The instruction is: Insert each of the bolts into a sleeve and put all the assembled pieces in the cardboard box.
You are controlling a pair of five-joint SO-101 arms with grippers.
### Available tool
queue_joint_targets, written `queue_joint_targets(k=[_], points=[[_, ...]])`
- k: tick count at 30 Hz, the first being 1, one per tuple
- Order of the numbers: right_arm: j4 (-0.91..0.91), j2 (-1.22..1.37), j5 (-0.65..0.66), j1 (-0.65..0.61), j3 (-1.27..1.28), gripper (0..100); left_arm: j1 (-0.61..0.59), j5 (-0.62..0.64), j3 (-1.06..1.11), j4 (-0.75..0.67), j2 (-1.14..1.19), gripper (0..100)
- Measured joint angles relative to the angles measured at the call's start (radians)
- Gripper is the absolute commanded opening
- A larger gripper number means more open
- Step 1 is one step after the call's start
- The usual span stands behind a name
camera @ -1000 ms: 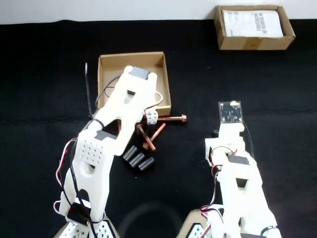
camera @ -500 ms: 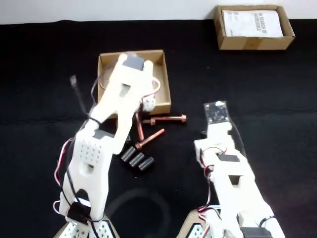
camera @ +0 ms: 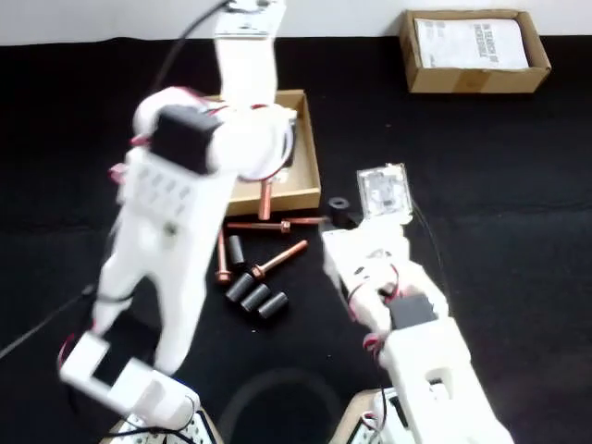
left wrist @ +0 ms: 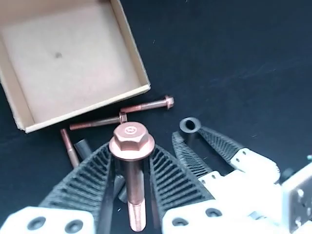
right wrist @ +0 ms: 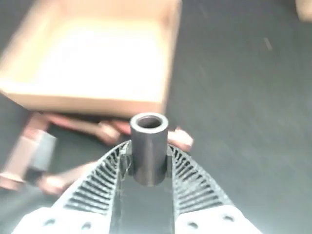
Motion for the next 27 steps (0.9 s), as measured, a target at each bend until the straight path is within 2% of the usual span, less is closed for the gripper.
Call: queue_joint_targets(k=[5, 9, 12, 16, 23, 27], points=[[0.048, -0.287, -0.026, -0.129, 0.0, 0.8, -0.002, 0.0, 0.086, 0.0, -0.218, 1], [0.161, -0.482, -0.026, -0.161, 0.031, 0.8, -0.002, -0.002, 0.209, -0.002, -0.342, 1], [0.25, -0.589, -0.026, -0.164, 0.083, 0.8, -0.002, -0.002, 0.334, -0.068, -0.396, 1], [0.282, -0.701, -0.026, -0.164, 0.18, 0.8, -0.002, 0.038, 0.506, -0.287, -0.466, 1], [0.284, -0.804, -0.026, -0.164, 0.262, 0.8, 0.005, 0.084, 0.833, -0.844, -0.586, 1], [0.285, -0.819, -0.026, -0.166, 0.269, 0.8, 0.038, 0.061, 1.0, -1.022, -0.644, 1]])
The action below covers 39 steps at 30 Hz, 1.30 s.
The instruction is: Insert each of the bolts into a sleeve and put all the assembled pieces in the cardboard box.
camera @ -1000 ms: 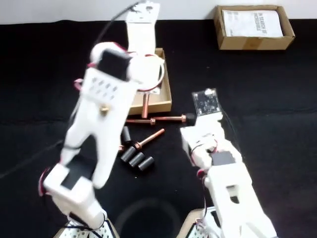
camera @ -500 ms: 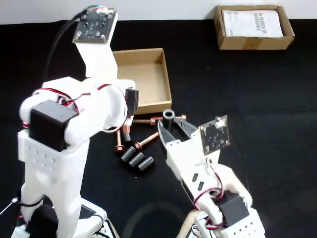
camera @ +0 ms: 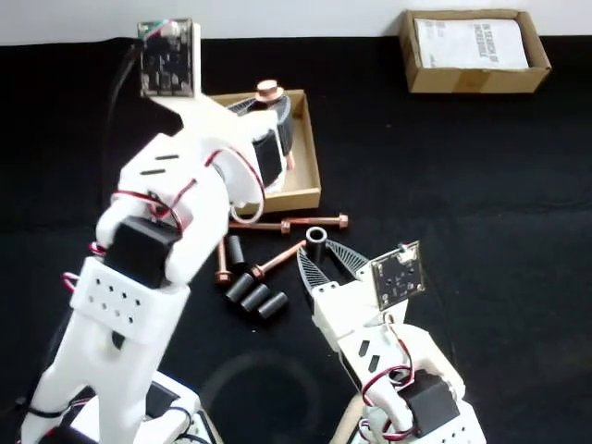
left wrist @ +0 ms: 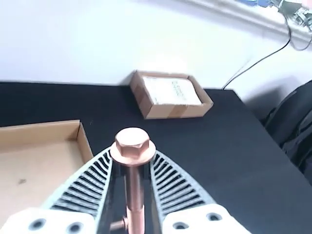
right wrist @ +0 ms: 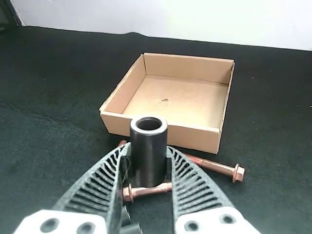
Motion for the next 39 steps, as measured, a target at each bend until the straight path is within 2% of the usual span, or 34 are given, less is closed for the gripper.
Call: queue_joint_targets(k=[7, 12, 16, 24, 33, 39], points=[[0.0, -0.002, 0.0, 0.0, 0.0, 0.8, 0.158, -0.084, 0.19, -0.12, -0.091, 1], [0.0, -0.002, 0.0, 0.003, 0.0, 0.8, 0.172, -0.172, 0.224, -0.144, -0.132, 1], [0.0, -0.002, 0.0, 0.052, 0.0, 0.8, 0.172, -0.241, 0.224, -0.146, -0.161, 1], [0.0, -0.002, 0.0, 0.075, 0.0, 0.8, 0.183, -0.25, 0.281, -0.149, -0.167, 1], [0.0, -0.002, 0.0, 0.075, 0.0, 0.8, 0.189, -0.204, 0.302, -0.212, -0.167, 1], [0.0, -0.002, 0.0, 0.078, 0.0, 0.8, 0.25, -0.204, 0.35, -0.213, -0.167, 1]])
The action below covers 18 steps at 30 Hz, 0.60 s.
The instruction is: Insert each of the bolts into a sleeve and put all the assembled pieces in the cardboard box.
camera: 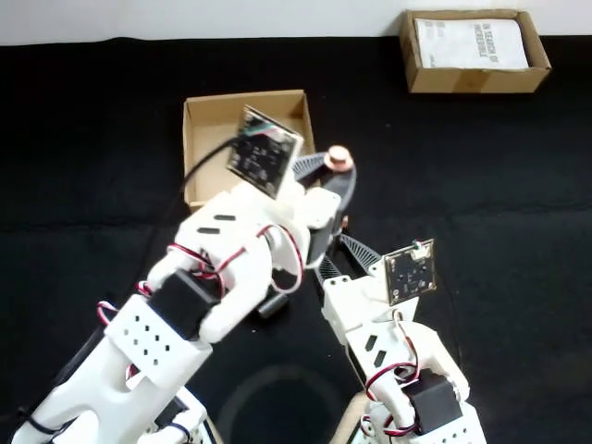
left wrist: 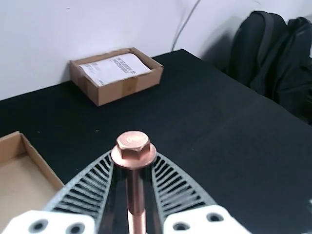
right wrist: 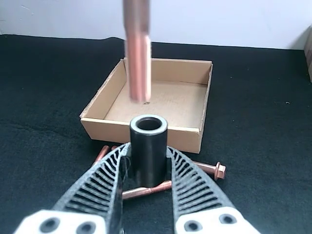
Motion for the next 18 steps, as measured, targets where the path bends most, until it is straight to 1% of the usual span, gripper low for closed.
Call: queue_joint_targets(k=[3, 10, 15, 18], points=[[0.0, 0.0, 0.0, 0.0, 0.0, 0.8, 0.023, 0.0, 0.021, -0.002, 0.0, 1], [0.0, 0.0, 0.0, 0.003, 0.0, 0.8, 0.021, 0.0, 0.046, -0.018, 0.0, 1], [0.0, 0.0, 0.0, 0.003, 0.0, 0.8, 0.023, 0.0, 0.046, -0.081, 0.0, 1], [0.0, 0.0, 0.0, 0.003, 0.0, 0.8, 0.023, 0.0, 0.048, -0.091, 0.0, 1]])
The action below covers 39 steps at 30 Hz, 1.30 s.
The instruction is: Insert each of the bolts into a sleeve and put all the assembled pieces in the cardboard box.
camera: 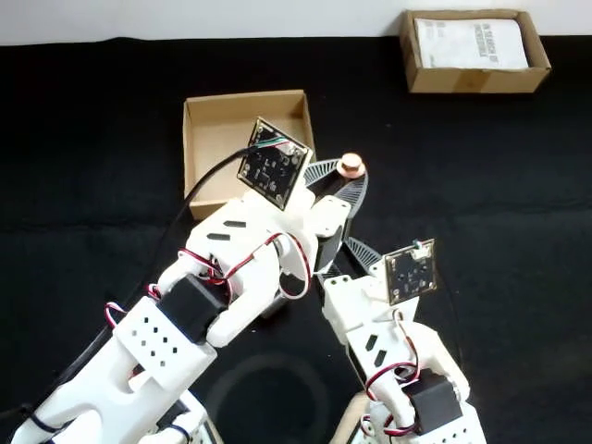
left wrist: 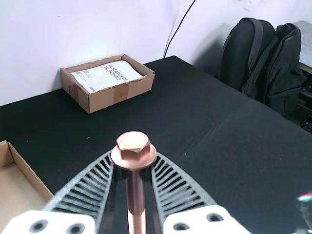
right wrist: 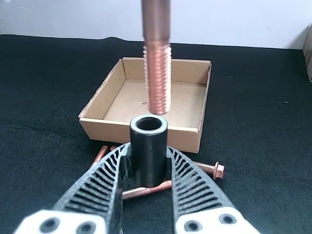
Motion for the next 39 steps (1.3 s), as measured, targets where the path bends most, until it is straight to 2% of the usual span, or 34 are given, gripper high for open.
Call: queue_joint_targets(k=[12, 19, 25, 28, 34, 39], points=[[0.0, 0.0, 0.0, 0.0, 0.002, 0.8, -0.002, -0.074, 0.054, -0.008, 0.0, 1], [0.0, 0.0, -0.003, 0.0, 0.002, 0.8, -0.003, -0.074, 0.061, -0.015, 0.0, 1], [0.002, 0.0, -0.003, 0.0, 0.002, 0.8, -0.005, -0.074, 0.153, -0.026, -0.005, 1], [0.002, 0.0, -0.003, 0.0, 0.002, 0.8, -0.003, -0.06, 0.176, -0.026, -0.005, 1], [0.002, 0.0, -0.003, 0.0, 0.002, 0.8, -0.005, 0.044, 0.178, -0.026, -0.005, 1], [0.002, 0.0, -0.003, 0.0, 0.017, 0.8, -0.009, 0.054, 0.178, -0.097, -0.005, 1]])
